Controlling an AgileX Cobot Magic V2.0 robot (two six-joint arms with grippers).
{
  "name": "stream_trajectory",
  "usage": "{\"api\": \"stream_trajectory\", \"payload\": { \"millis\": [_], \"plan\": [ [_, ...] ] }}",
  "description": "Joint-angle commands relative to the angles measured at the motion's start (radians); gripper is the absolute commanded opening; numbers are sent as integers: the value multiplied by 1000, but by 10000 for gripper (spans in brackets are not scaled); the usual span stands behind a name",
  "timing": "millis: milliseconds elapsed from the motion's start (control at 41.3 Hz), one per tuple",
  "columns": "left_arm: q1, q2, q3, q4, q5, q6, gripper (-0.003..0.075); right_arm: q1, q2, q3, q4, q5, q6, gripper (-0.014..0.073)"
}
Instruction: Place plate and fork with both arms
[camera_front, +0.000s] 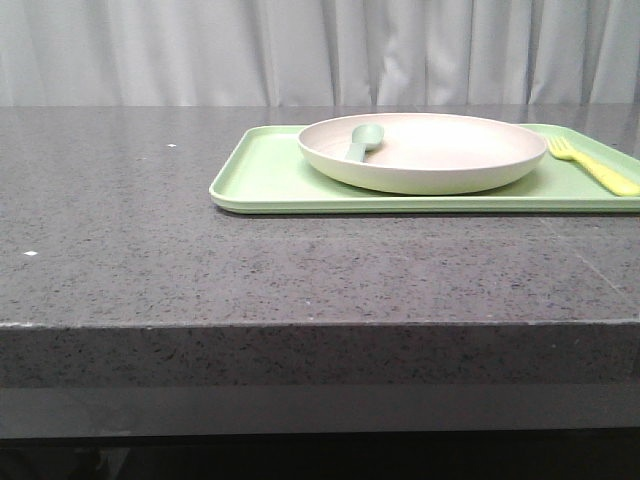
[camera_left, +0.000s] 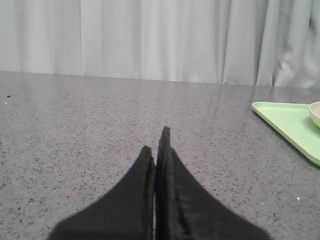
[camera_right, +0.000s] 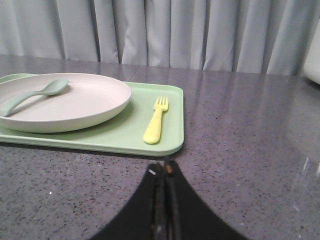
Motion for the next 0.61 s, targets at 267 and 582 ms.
{"api": "stream_trajectory", "payload": {
  "millis": [267,582],
  "plan": [
    [-6,-21,3,-10,-82,-2,-18,-33,-22,1,-6,-84,-7,-68],
    [-6,-21,3,-10,-82,-2,-18,-42,-22,1,0,-73,-4,-68]
  ]
}}
